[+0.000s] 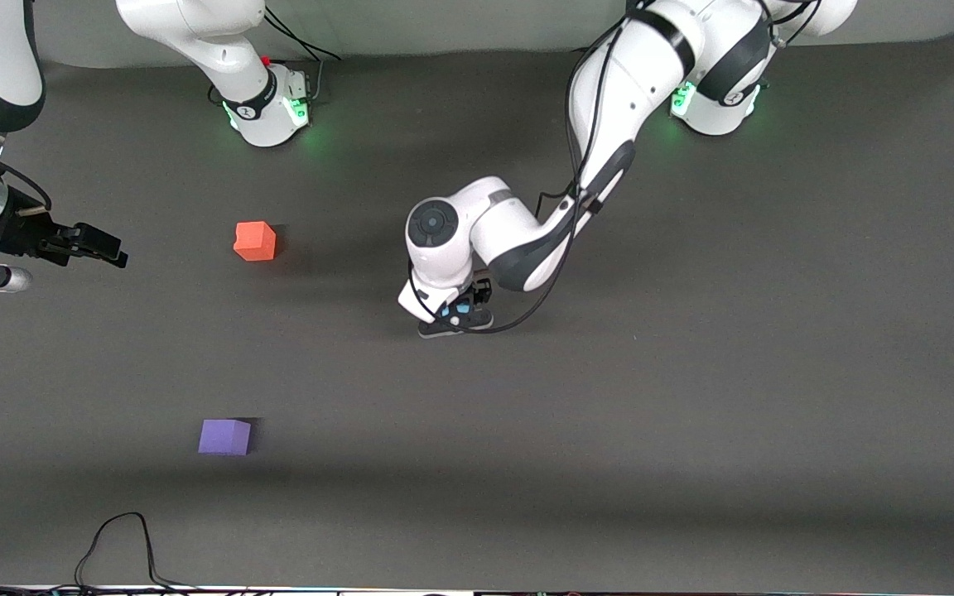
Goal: Place blue block between orange and purple blocks
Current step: 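Carry the blue cube to mid-table and release it with the left gripper, then reach the right gripper to the cube while the left gripper withdraws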
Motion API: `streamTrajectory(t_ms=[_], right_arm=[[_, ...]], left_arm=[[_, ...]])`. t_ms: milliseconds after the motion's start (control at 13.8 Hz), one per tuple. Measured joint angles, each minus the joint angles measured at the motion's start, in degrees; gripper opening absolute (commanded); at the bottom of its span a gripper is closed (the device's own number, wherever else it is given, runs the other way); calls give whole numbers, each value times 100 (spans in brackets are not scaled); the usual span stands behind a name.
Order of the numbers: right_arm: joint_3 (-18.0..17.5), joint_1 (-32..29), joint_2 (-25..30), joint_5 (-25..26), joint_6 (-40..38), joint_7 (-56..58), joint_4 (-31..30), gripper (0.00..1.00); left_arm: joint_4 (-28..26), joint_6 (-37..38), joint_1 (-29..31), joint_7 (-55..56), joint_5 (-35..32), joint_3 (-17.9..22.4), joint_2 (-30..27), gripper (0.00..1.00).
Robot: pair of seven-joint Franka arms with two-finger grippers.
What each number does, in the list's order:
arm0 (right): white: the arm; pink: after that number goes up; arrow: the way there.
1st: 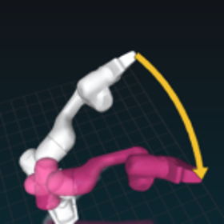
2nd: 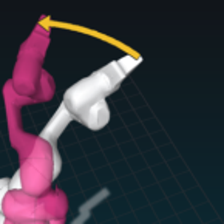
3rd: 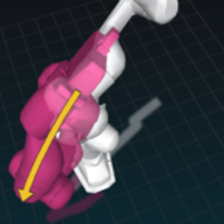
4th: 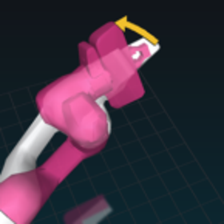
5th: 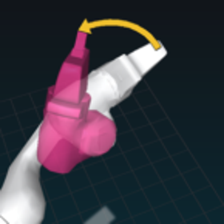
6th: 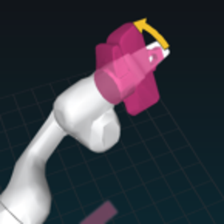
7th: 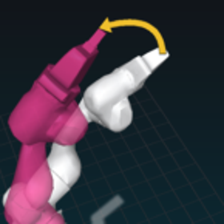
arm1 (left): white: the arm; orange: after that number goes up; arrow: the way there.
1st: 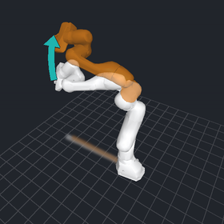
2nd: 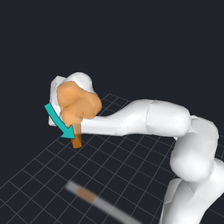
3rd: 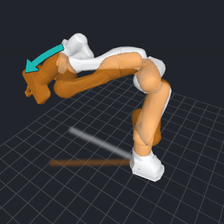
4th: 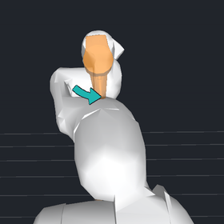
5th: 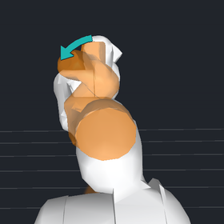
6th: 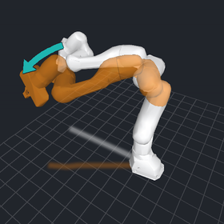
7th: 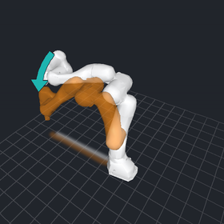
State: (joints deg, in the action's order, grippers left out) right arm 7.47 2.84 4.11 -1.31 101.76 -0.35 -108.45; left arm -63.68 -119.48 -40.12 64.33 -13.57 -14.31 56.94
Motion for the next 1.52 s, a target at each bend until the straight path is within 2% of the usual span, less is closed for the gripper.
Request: streamTrajectory(t_ms=[72, 144, 578, 722, 867, 1011, 1156, 1300, 1517], right_arm=[[0, 0, -4, -2, 11, 0, 0, 100], [0, 0, -7, -2, 19, 0, 1, 100], [0, 0, -14, -12, 36, 0, 3, 100], [0, 0, -16, -126, 46, -19, 26, 100], [-44, 30, -21, -272, 48, -87, 72, 100], [-138, 351, -101, -304, 52, -438, 255, 100], [-190, 1009, -398, -304, 59, -990, 679, 100], [-235, 1670, -964, -306, 68, -1373, 1268, 100], [-268, 2539, -2147, -308, 179, -2042, 2221, 100]], left_arm=[[1, -133, 0, -23, -38, 5, 127, 97], [21, -220, -1, -41, -86, 10, 188, 100], [197, -125, 17, -54, -148, 46, 97, 100], [296, 273, 169, -55, -150, 72, -184, 100], [204, 642, 513, -169, -150, 62, -761, 100], [-283, 826, 1008, -641, -18, 36, -1537, 100], [-1058, 946, 1728, -1509, 454, 36, -2444, 100], [-1786, 1314, 2526, -2368, 661, 42, -3300, 100], [-2390, 2007, 3563, -3465, 758, 57, -4162, 100]])
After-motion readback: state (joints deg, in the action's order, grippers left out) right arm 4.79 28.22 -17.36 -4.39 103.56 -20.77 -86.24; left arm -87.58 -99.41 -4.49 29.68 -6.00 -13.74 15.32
